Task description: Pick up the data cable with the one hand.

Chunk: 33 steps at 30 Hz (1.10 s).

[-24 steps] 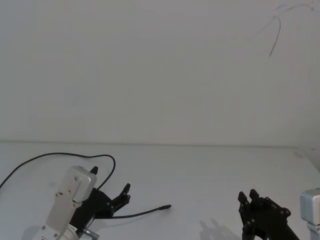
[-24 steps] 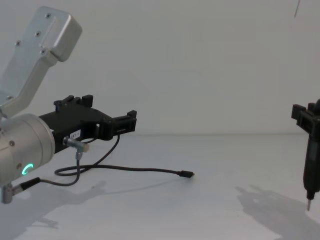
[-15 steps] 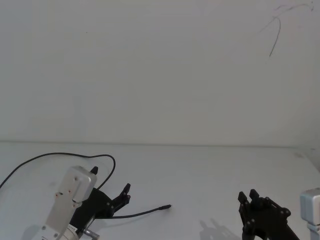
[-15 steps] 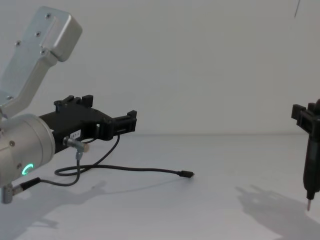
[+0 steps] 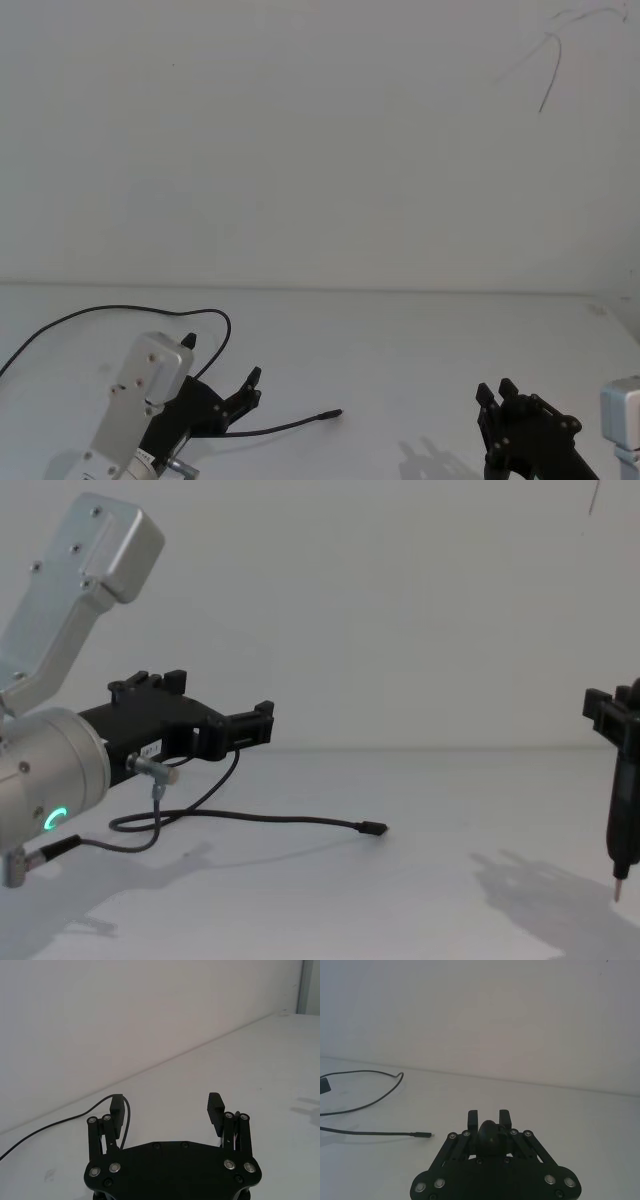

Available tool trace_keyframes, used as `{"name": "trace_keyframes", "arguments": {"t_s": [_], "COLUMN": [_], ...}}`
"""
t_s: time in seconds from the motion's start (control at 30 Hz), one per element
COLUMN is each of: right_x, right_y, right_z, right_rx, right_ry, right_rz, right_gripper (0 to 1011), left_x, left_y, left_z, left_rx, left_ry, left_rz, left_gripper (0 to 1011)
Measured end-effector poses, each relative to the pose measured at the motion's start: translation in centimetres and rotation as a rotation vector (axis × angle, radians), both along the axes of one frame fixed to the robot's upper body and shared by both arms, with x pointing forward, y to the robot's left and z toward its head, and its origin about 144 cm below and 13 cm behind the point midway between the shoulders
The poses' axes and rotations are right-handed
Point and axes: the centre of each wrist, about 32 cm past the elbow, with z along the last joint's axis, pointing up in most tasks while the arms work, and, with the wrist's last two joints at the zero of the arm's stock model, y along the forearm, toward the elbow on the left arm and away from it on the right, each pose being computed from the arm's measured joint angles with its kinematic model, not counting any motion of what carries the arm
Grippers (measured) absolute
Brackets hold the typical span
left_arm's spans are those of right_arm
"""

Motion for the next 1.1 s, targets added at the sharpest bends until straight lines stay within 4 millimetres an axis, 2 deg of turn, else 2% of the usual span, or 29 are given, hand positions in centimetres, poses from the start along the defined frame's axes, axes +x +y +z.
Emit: {"name": "trace_keyframes", "arguments": {"t_s": [0.43,1.1], "right_x": [0.0,0.0], "right_y": [0.0,0.0], "right_z": [0.0,0.0], "right_rx": [0.000,0.000], "right_ry": [0.000,0.000], "right_rz": [0.000,0.000], "right_gripper": [251,250], "left_x": [0.4,0.9], "left_y": [0.5,4.6], "left_z": [1.0,2.2], "left_rx": [-0.030,0.051], "left_ry": [0.005,0.121], "left_rz": [-0.017,-0.142], "left_gripper": [1001,1001]}}
